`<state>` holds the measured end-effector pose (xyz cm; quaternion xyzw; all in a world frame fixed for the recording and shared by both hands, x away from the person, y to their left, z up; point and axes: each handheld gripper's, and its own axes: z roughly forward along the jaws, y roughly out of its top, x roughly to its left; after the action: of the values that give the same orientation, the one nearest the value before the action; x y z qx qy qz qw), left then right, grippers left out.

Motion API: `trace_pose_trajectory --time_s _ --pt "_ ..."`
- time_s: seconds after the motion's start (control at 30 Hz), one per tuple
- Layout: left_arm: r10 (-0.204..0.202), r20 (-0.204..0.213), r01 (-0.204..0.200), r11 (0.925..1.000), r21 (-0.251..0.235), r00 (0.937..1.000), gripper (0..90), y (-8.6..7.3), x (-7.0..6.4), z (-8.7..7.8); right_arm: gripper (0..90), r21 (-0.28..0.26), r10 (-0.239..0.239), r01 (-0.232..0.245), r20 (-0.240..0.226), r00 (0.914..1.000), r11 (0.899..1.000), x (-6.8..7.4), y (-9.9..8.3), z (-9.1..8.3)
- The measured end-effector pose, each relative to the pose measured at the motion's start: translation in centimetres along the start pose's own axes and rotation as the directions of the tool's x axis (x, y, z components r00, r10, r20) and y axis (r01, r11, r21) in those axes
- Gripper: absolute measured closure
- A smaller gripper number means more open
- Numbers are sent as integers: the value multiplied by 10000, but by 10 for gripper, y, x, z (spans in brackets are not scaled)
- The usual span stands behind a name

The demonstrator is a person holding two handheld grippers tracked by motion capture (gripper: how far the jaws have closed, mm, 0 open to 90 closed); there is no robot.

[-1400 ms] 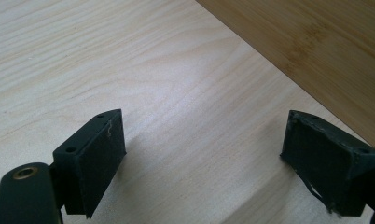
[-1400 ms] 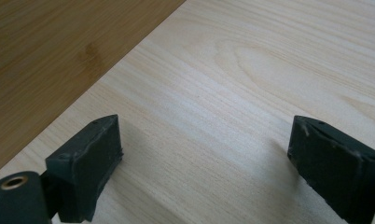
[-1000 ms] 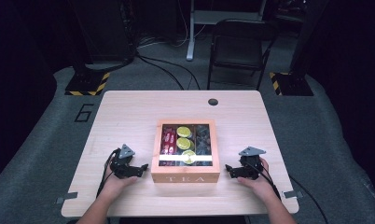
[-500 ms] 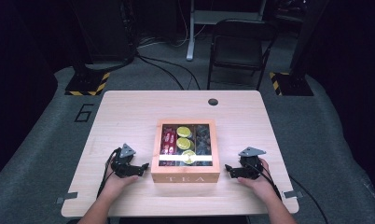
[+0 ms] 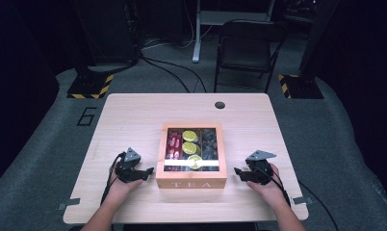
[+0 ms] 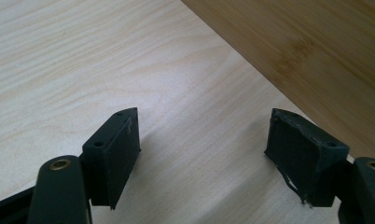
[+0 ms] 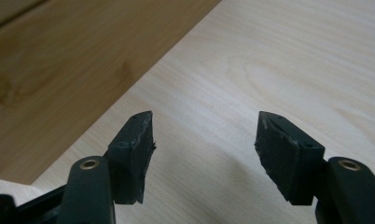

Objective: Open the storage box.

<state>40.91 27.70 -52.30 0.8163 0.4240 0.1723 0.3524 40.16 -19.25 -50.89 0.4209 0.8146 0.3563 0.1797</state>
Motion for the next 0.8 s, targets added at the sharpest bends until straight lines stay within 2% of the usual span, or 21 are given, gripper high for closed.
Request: trace_pose_trajectory --time_s 0.1,0.17,0.23,0.3,0.4,0.47,0.5,0.63,0.8 --pt "-475 8 475 9989 -13 9989 270 0 2 -1 375 -221 -68 74 276 9996 9997 -1 2 -7" --pt "-693 -29 693 9976 50 9976 275 0 3 -3 375 -138 -78 82 326 9994 9999 -1 2 -9" --pt "-696 -149 697 9975 98 9975 277 1 2 -3 375 -101 -217 222 468 9987 9997 -2 2 -9" --pt "-644 -150 646 9979 109 9978 280 2 0 -4 374 -31 -167 169 483 9987 9999 -1 2 -10" --pt "-505 -34 505 9987 102 9987 295 5 -4 -6 374 -5 -179 179 469 9987 9998 0 4 -11" --pt "-414 61 415 9991 -72 9991 348 8 -7 -9 375 -140 -248 255 502 9984 9996 1 4 -10" --pt "-431 141 434 9989 -183 9990 354 8 -8 -10 376 -55 -370 372 440 9983 9993 2 4 -11" --pt "-285 203 289 9993 -223 9994 358 11 -11 -14 387 -124 -306 310 288 9991 9994 5 5 -12" --pt "-483 388 507 9968 -616 9981 365 14 -14 -21 396 -243 -227 231 172 9996 9994 5 6 -15"
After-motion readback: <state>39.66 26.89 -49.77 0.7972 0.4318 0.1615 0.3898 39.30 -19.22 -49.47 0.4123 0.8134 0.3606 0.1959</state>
